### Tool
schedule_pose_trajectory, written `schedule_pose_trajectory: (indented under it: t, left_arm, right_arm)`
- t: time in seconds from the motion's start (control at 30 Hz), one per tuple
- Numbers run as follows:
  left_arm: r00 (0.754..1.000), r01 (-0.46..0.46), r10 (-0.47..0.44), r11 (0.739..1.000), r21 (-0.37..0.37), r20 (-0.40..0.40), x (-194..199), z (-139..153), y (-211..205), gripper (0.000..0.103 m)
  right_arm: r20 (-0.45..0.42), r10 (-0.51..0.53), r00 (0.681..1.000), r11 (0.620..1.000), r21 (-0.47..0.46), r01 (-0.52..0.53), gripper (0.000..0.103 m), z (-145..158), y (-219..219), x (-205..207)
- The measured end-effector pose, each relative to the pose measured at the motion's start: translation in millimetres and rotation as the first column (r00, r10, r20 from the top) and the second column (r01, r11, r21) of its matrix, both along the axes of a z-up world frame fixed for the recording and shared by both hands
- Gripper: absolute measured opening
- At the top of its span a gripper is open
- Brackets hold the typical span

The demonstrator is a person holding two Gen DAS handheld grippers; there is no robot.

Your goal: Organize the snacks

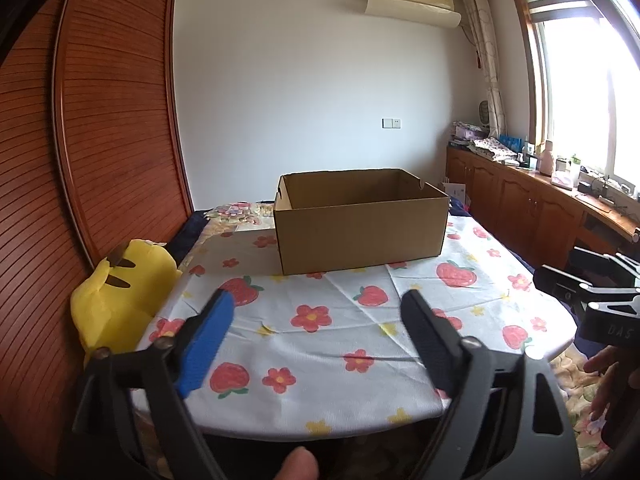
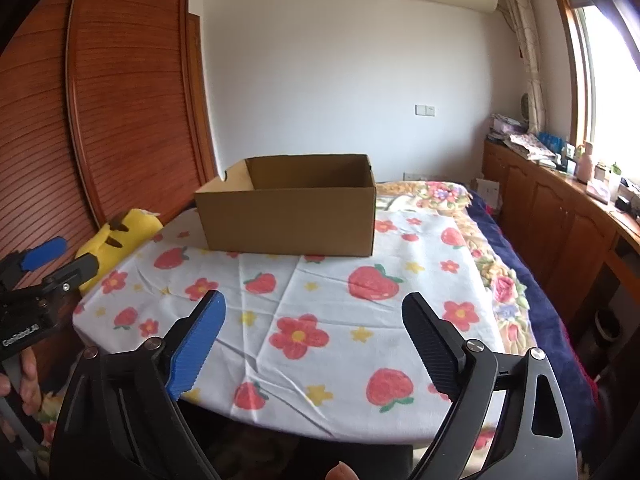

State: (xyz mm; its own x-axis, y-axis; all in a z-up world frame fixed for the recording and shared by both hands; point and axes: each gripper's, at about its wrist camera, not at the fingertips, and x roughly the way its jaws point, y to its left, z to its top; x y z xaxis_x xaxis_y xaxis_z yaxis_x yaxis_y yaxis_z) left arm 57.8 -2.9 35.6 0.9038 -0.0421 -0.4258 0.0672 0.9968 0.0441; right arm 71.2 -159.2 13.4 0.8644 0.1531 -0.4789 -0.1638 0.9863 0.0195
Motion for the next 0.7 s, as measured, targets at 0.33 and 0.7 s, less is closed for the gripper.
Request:
schedule_pose_trajectory:
  t: [0.33, 0.7]
  left_arm:
    - [0.999, -0.024, 0.023, 1.000, 0.010, 0.029, -14, -2, 1, 0.102]
    - [0.998, -0.058, 0.058, 0.998, 0.001, 0.030, -26, -4, 6, 0.102]
  right_arm:
    - [0.001, -0.030, 1.000, 1.000, 0.002, 0.030, 0.096, -6, -1, -8]
    - [0.049, -0.045, 0.998, 0.999, -0.009, 0.046, 0.099, 1, 3, -26]
